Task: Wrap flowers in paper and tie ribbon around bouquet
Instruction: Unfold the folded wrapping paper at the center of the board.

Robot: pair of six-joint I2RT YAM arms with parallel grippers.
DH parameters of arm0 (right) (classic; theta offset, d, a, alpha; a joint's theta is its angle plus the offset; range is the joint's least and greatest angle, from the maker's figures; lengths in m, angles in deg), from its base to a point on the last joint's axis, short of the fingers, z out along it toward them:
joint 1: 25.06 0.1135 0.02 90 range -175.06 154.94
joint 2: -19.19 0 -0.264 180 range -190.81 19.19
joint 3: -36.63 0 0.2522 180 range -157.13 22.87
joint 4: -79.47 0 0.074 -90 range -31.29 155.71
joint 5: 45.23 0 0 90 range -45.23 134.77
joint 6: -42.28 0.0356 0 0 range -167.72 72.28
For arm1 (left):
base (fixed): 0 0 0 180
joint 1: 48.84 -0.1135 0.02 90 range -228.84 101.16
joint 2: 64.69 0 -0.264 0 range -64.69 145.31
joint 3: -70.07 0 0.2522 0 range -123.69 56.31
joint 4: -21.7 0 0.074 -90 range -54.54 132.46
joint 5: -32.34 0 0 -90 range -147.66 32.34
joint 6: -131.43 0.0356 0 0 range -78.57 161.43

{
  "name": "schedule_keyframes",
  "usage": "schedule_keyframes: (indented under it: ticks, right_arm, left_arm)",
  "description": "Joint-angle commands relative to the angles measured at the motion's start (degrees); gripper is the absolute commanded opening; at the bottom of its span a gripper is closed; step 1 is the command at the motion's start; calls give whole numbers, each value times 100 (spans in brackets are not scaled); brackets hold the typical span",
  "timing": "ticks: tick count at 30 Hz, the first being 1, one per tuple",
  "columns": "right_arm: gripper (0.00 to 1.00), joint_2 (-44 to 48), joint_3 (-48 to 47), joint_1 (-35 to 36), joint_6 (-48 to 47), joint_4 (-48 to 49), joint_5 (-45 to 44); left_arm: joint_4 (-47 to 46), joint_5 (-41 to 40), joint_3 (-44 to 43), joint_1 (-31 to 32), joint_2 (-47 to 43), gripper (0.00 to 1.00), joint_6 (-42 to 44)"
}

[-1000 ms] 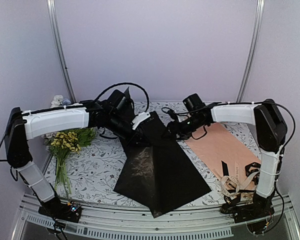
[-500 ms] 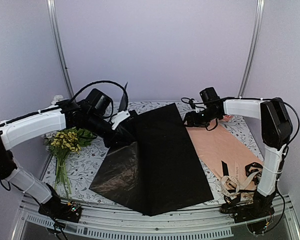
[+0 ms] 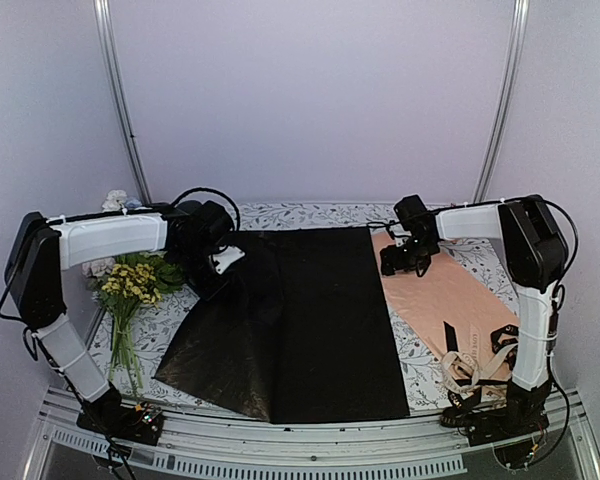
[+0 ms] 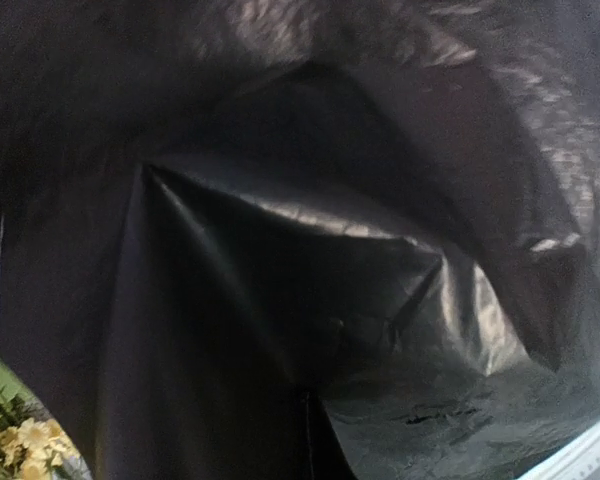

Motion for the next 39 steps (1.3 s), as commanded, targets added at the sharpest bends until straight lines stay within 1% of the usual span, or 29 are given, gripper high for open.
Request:
schedule_keyframes:
  ticks: [1, 6, 10, 13, 15, 20, 23, 26, 29, 31, 33, 39]
  right_arm:
    - [75, -47, 269, -376, 70, -47, -429]
    - [75, -23, 527, -681, 86, -50, -519]
    - [75, 90, 495, -799, 43, -100, -418]
    - [74, 285, 272, -770, -85, -129, 103]
    - [73, 469, 110, -660, -159, -98, 416]
    - [71, 772, -122, -133, -308, 218, 455]
    - [69, 641, -257, 120, -254, 350, 377]
    - [67, 322, -330, 275, -221, 553, 701]
    - [65, -100, -475, 372, -293, 427, 838]
    - [64, -214, -359, 384, -303, 349, 745]
    - [64, -173, -71, 381, -273, 324, 412]
    - [63, 387, 860, 305, -56, 277, -367]
  left_arm:
    - [302, -988, -151, -83, 237, 0, -83]
    - [241, -1378, -315, -108, 367, 0, 37]
    - [-129, -1832, -410, -104, 467, 0, 252]
    - [-373, -1851, -574, -104, 649, 0, 374]
    - [-552, -1926, -630, -106, 757, 0, 392]
    - [-762, -1960, -632, -104, 944, 0, 420]
    - [-816, -1987, -633, -104, 1006, 0, 427]
    - [-957, -1996, -650, -105, 1055, 0, 493]
    - [-1124, -1969, -790, -104, 1145, 0, 590]
    - [-1292, -1901, -890, -104, 1236, 0, 709]
    - [-1484, -1812, -949, -104, 1314, 0, 853]
    - [-1990, -1742, -1180, -126, 1676, 0, 1181]
